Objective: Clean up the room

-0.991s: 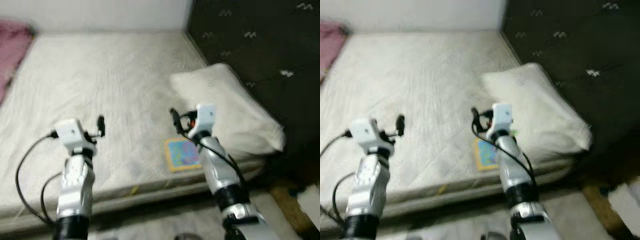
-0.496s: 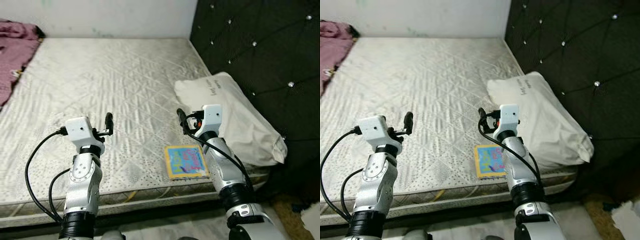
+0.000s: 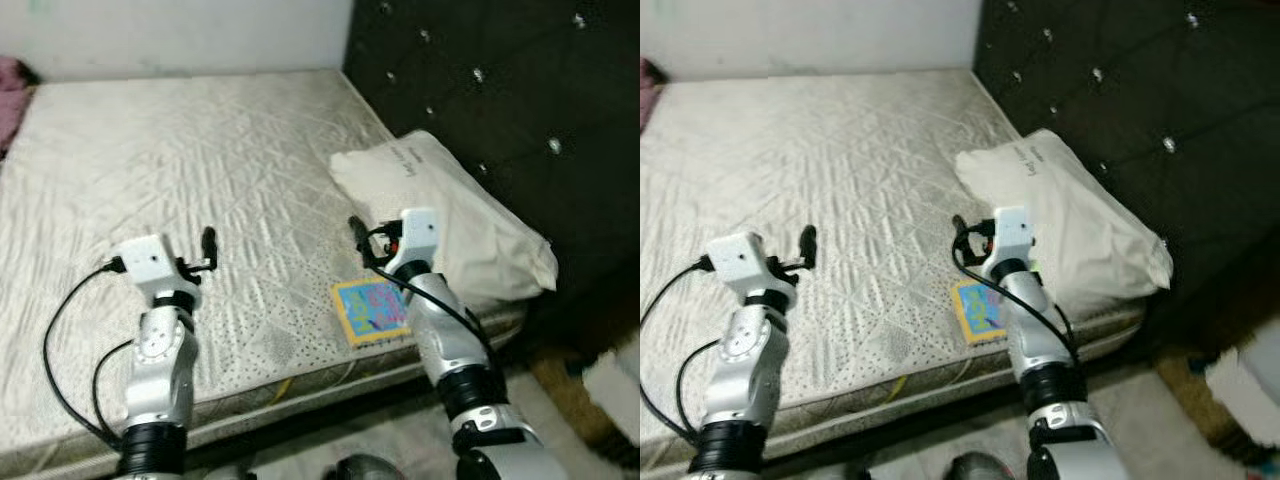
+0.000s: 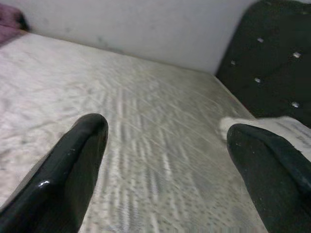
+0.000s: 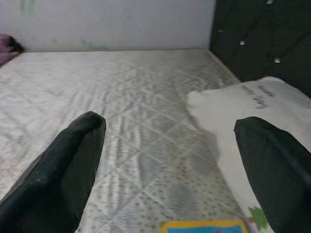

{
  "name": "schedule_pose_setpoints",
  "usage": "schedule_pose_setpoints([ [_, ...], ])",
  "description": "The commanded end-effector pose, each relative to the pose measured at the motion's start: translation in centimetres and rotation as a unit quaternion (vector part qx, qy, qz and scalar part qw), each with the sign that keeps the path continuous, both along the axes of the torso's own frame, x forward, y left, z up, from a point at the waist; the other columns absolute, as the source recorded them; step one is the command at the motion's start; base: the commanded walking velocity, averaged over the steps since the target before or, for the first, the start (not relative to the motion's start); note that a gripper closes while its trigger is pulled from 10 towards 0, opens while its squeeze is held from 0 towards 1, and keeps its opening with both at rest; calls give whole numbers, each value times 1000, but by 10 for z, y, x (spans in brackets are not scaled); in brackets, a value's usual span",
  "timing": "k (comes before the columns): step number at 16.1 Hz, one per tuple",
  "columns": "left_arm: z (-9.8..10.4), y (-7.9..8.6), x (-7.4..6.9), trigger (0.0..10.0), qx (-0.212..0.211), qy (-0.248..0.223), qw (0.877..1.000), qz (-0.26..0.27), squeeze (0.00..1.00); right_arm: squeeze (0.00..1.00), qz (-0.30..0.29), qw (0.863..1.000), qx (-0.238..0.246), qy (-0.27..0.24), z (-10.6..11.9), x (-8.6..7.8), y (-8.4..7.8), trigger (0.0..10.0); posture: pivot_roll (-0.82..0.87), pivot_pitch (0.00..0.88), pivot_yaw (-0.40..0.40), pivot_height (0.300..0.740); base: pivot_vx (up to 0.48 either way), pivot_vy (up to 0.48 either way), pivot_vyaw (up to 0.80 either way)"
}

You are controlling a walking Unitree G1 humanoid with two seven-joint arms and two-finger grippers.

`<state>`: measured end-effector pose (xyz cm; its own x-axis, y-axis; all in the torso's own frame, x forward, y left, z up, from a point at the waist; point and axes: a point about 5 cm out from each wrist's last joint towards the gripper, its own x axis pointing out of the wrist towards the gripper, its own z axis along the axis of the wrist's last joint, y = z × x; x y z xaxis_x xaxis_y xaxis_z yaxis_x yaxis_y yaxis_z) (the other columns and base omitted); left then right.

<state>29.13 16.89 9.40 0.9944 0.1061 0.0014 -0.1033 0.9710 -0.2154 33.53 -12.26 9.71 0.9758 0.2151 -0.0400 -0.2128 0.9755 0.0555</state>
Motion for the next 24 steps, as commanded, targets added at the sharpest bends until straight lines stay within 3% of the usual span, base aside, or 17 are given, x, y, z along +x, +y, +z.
schedule_pose_setpoints([
  [1, -2, 4, -1, 10000, 4, 6, 1000, 3, 0, 0, -4, 1000, 4, -1, 2, 1, 0, 10000, -59, 0, -48, 740, 0, 480, 0],
  [8, -2, 4, -1, 10000, 3, 8, 1000, 4, 0, 0, 4, 1000, -1, -6, 3, 1, 2, 10000, -59, 0, -49, 740, 0, 480, 0],
  [14, -2, 4, -1, 10000, 5, 9, 1000, 4, 0, 0, 9, 1000, -6, -10, 3, 1, 4, 10000, -57, 0, -50, 740, 0, 480, 678],
  [20, -3, 4, 0, 10000, 5, 10, 1000, 2, 0, 0, 16, 1000, -9, -10, 3, 1, 6, 10000, -56, 0, -51, 740, 0, 480, 0],
  [24, -3, 4, -1, 10000, 4, 10, 1000, 5, 0, 0, 15, 1000, -10, -9, 2, 1, 6, 10000, -56, 0, -51, 740, 0, 480, 600],
])
